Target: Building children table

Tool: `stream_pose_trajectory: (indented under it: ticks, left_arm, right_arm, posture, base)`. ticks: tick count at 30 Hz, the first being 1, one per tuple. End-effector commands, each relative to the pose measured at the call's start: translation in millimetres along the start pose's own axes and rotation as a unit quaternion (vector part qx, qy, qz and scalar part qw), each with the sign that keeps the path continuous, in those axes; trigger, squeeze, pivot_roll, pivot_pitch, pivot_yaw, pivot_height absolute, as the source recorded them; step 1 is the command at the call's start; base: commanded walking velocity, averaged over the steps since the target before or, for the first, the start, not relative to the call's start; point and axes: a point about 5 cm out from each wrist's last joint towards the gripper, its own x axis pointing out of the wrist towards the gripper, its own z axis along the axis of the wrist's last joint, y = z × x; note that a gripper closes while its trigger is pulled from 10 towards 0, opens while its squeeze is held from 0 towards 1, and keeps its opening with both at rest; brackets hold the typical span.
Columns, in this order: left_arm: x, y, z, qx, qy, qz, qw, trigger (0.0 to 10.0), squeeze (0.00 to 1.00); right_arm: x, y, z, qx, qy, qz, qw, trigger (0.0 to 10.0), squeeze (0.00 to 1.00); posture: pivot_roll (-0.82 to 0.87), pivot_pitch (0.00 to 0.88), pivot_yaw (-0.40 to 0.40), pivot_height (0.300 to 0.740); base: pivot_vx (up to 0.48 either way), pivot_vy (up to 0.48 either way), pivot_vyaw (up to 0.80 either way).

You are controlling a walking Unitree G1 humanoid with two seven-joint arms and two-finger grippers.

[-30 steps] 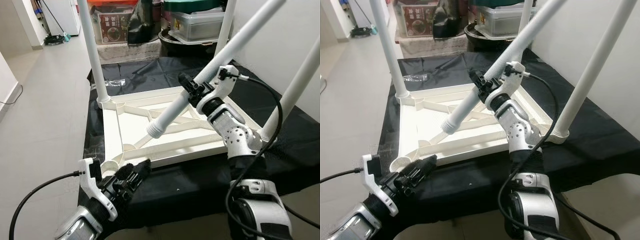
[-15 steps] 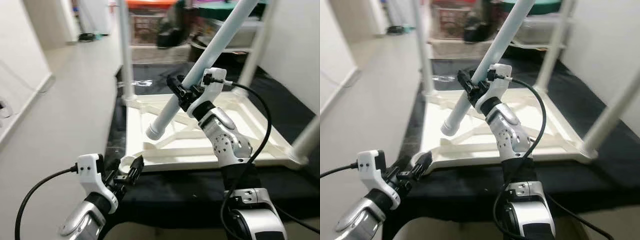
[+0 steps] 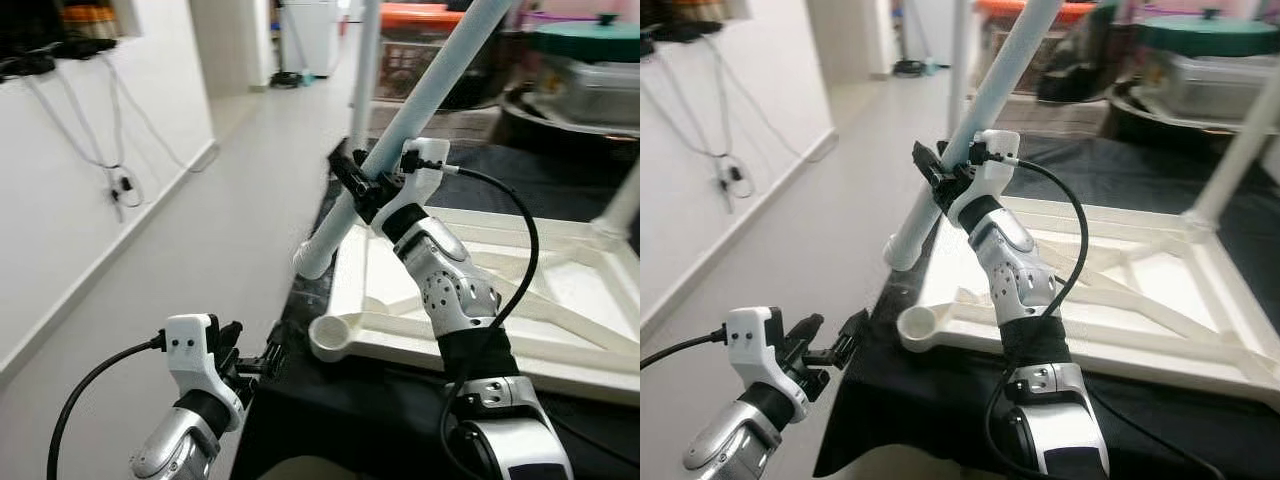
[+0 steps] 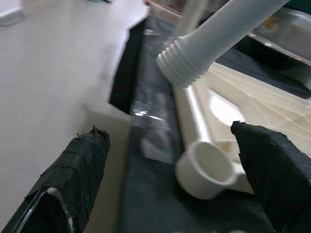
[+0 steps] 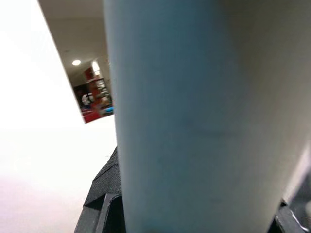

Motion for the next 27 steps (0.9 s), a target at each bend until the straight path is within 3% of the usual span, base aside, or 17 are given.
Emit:
stream_pose_trajectory:
  ticks: [1, 15, 19, 27]
  left_arm:
    - [-0.4, 2.4, -5.4, 0.001, 0.008, 0.009, 1.000, 10.0, 0.00]
    - [-0.7, 4.1, -9.4, 0.012, 0.014, 0.015, 1.000, 10.0, 0.00]
    - [-1.1, 4.6, -10.1, 0.012, 0.015, 0.019, 1.000, 10.0, 0.00]
    - [-3.8, 8.2, -15.8, 0.039, 0.026, 0.025, 0.999, 10.0, 0.00]
  right_arm:
    - [0.4, 2.2, 1.5, -0.008, -0.010, 0.003, 1.000, 10.0, 0.00]
    - [1.9, 5.5, -1.0, -0.007, -0.007, 0.010, 1.000, 10.0, 0.00]
    - [1.6, 2.5, -0.7, 0.001, -0.010, -0.003, 1.000, 10.0, 0.00]
    - [2.6, -3.3, 1.1, 0.003, -0.005, -0.003, 1.000, 10.0, 0.00]
  posture:
    - [0.05, 0.013, -0.012, 0.740]
    - [0.06, 0.023, -0.013, 0.740]
    - [0.06, 0.024, -0.014, 0.740]
    - [0.06, 0.032, -0.016, 0.740]
  base:
    - [0.000, 0.000, 0.80]
    - [0.000, 0.000, 0.80]
    - [0.000, 0.000, 0.00]
    - [0.000, 0.000, -0.77]
